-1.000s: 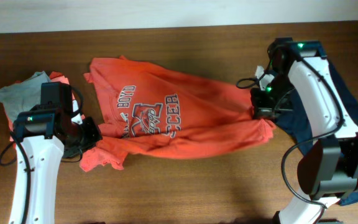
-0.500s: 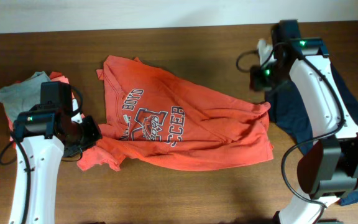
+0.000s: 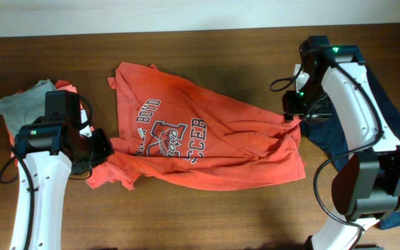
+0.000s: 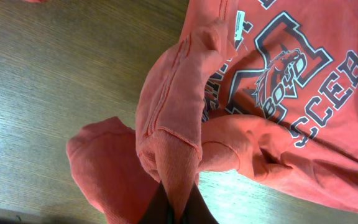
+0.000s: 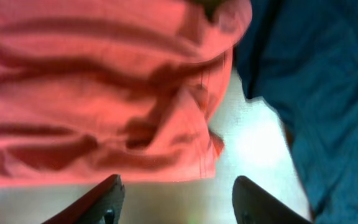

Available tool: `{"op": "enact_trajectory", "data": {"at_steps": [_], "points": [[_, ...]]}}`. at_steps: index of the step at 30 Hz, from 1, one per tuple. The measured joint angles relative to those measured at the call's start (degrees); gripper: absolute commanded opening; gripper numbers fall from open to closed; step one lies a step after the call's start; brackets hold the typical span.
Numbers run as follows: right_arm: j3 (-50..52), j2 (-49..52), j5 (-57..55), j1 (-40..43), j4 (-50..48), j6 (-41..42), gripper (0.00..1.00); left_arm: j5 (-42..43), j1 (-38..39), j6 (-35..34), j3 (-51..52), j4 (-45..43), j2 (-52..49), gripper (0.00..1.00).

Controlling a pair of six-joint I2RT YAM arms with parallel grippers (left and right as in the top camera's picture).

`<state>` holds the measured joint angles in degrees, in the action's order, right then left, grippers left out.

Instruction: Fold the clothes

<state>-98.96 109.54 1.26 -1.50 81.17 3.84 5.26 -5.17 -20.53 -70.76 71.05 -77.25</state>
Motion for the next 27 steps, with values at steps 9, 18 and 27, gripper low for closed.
{"op": "enact_trajectory", "data": {"at_steps": [9,18,27], "points": [[16.33,0.37,1.40,0.00,-21.38,-0.76,0.33,-0.02,0.00,0.02,0.00,-0.15,0.00,0.01],[27.36,0.42,5.44,0.00,-30.16,-2.93,0.29,0.00,0.00,0.02,0.00,-0.17,0.00,0.01],[28.55,2.80,6.47,0.00,-45.55,-3.08,0.39,0.00,0.00,0.02,0.00,0.31,0.00,0.01]]}}
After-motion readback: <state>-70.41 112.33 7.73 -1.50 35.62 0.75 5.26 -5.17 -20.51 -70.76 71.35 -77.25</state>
